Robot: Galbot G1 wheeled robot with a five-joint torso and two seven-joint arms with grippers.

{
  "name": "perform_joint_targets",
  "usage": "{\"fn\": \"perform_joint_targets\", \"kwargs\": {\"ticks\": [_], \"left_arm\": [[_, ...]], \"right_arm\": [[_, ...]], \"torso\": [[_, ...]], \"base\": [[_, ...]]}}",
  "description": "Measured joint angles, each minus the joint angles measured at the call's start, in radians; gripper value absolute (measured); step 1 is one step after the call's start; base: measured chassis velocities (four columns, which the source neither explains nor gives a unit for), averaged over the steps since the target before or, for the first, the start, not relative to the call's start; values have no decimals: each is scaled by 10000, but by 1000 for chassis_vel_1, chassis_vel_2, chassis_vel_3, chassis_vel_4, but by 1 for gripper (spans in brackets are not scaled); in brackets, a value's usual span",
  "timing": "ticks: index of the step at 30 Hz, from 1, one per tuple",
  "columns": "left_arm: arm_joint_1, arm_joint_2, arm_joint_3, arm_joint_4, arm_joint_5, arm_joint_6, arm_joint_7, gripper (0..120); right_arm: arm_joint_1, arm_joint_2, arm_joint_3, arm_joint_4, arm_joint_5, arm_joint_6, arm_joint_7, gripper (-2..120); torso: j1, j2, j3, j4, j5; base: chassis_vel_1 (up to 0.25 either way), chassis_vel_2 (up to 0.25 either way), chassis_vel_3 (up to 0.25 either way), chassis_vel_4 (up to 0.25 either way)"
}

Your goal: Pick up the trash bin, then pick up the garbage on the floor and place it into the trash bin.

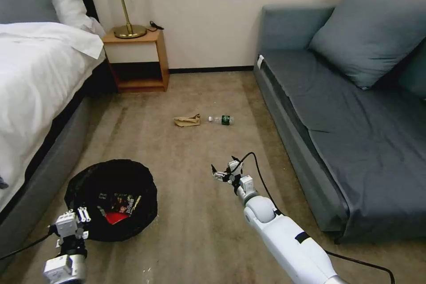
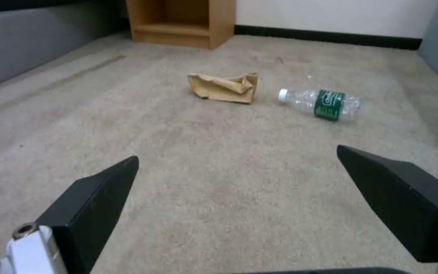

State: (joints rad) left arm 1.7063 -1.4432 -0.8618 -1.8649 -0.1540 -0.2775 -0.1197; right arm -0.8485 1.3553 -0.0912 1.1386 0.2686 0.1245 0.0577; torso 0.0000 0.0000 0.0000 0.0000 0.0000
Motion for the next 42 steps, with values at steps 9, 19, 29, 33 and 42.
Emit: {"fn": "perform_joint_targets", "kwargs": {"ticks": [9, 19, 29, 33, 42], "left_arm": [[-120, 66, 38, 241, 4, -1, 0, 7], [-216, 118, 90, 456, -4, -2, 0, 7], [-232, 271, 99, 488, -21, 2, 9, 7], [-212, 272, 97, 486, -22, 3, 11, 7], [-215, 304, 103, 467, -22, 6, 19, 7]], "right_arm": [[133, 160, -27, -280, -9, 96, -66, 100], [198, 241, 76, -445, -2, 260, -119, 100], [170, 320, 212, -596, -53, 480, -224, 100], [100, 374, 278, -578, -117, 503, -226, 100], [4, 353, 326, -448, -145, 504, -227, 100]], "torso": [[0, 0, 0, 0, 0], [0, 0, 0, 0, 1], [1, 0, 1, -1, 1], [0, 0, 0, 0, 2], [0, 0, 0, -1, 0]], "base": [[-89, 89, 91, -87], [-97, 100, 99, -91], [-164, 149, 152, -150], [-143, 160, 163, -167], [-175, 182, 175, -174]]}}
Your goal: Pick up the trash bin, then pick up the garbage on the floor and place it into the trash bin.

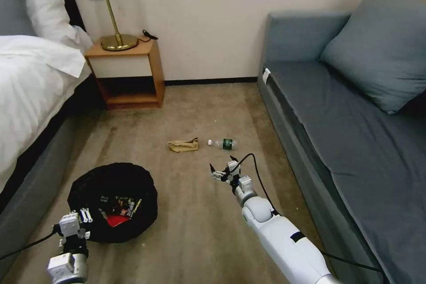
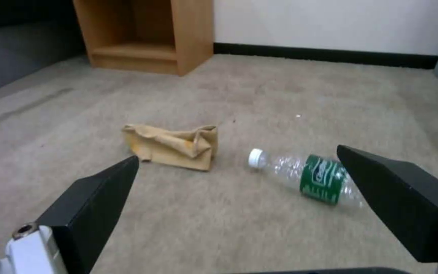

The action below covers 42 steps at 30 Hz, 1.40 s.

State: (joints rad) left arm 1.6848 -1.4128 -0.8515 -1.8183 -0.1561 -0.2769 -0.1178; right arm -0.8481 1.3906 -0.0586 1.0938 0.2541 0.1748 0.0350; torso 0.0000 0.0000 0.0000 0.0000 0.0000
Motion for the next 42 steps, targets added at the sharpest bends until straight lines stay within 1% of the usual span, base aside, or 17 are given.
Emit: {"fn": "perform_joint_targets", "kwargs": {"ticks": [35, 40, 42], "left_arm": [[-19, 20, -12, 32, -10, -21, 21, 7], [-9, 37, -17, 33, -7, -38, 20, 7], [-9, 61, -26, 34, 7, -56, 21, 7]], "right_arm": [[-190, -14, -15, 130, -108, 44, -16, 100], [-207, -15, -14, 94, -131, 137, -110, 100], [-210, -50, -24, 56, -130, 289, -268, 100]], "torso": [[0, 0, 0, 1, 0], [0, 0, 1, 2, 2], [1, 0, 1, -2, -1]], "base": [[-182, 181, 185, -182], [-185, 187, 184, -192], [-183, 170, 153, -143]]}}
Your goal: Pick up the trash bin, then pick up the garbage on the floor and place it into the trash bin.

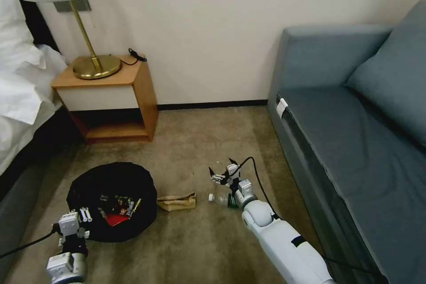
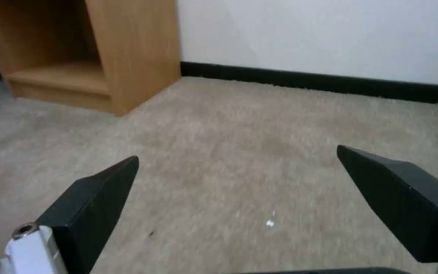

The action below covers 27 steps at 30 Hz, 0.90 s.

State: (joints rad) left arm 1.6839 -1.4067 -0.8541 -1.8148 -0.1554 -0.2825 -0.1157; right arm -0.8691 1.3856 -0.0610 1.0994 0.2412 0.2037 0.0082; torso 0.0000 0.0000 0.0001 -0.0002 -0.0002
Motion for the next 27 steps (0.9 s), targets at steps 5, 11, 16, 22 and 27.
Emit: {"fn": "perform_joint_targets", "kwargs": {"ticks": [5, 11, 16, 22, 27], "left_arm": [[11, 18, -17, -1, 15, -4, 2, 7], [61, 45, -83, -36, 13, -6, 1, 7], [79, 102, -166, -57, -13, -9, 1, 7], [109, 270, -222, 24, -143, -12, 0, 7], [119, 436, -252, 79, -275, -12, -28, 7]], "right_arm": [[41, -108, -87, -49, -50, 99, -450, 100], [175, -151, -359, -57, -39, 210, -966, 100], [588, -169, -736, -90, 146, 129, -1742, 100], [1679, 25, -1307, -865, 346, -203, -3177, 100], [2439, 385, -1685, -1860, 67, -348, -4187, 100]], "torso": [[0, 0, 0, 0, 1], [-1, 0, -2, 3, 1], [-1, 0, -2, 2, 2], [-1, 0, -2, 3, -1], [-1, 0, -1, 3, -1]], "base": [[-83, 85, 98, -70], [0, 0, 0, 0], [0, 0, 0, 0], [0, 0, 0, 0], [0, 0, 0, 0]]}}
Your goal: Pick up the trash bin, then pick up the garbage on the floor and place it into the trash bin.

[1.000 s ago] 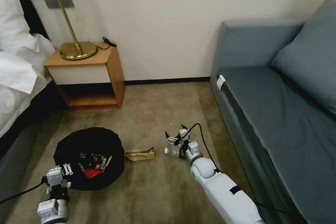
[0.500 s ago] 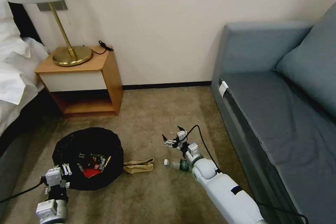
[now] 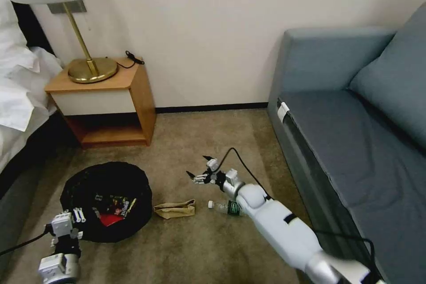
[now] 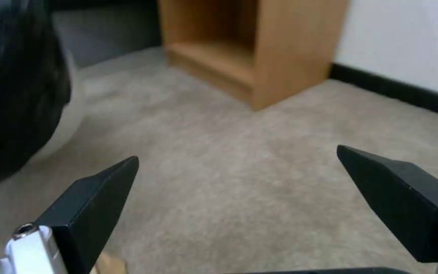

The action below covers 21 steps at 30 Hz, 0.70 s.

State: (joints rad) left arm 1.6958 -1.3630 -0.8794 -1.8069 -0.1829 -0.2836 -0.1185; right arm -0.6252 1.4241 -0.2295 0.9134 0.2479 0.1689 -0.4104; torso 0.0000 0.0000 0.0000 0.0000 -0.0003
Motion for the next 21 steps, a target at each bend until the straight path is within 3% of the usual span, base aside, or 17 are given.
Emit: {"fn": "perform_joint_targets", "kwargs": {"ticks": [4, 7, 9, 15, 21], "left_arm": [[-12, 81, -19, 80, -183, 31, -116, 7], [-12, 93, -26, 97, -228, 38, -127, 7], [-11, 122, -41, 127, -305, 43, -135, 7], [-41, 224, -58, 232, -458, 52, -143, 7], [-72, 277, -66, 283, -595, 54, -149, 7]], "right_arm": [[456, 785, -5, -1494, -1039, 129, -445, 100], [505, 970, 81, -1882, -1366, 193, -716, 100], [531, 1237, 267, -2493, -2044, 330, -1648, 100], [312, 1355, 311, -2479, -2841, 267, -2870, 100], [171, 1435, 342, -2624, -3224, 326, -3125, 100]], "torso": [[0, 0, 0, 1, 2], [0, 0, 0, 2, 1], [0, 0, 0, 0, 1], [0, 0, 0, 0, 1], [0, 0, 0, 0, 2]], "base": [[0, 0, 0, 0], [0, 0, 0, 0], [0, 0, 0, 0], [0, 0, 0, 0], [0, 0, 0, 0]]}}
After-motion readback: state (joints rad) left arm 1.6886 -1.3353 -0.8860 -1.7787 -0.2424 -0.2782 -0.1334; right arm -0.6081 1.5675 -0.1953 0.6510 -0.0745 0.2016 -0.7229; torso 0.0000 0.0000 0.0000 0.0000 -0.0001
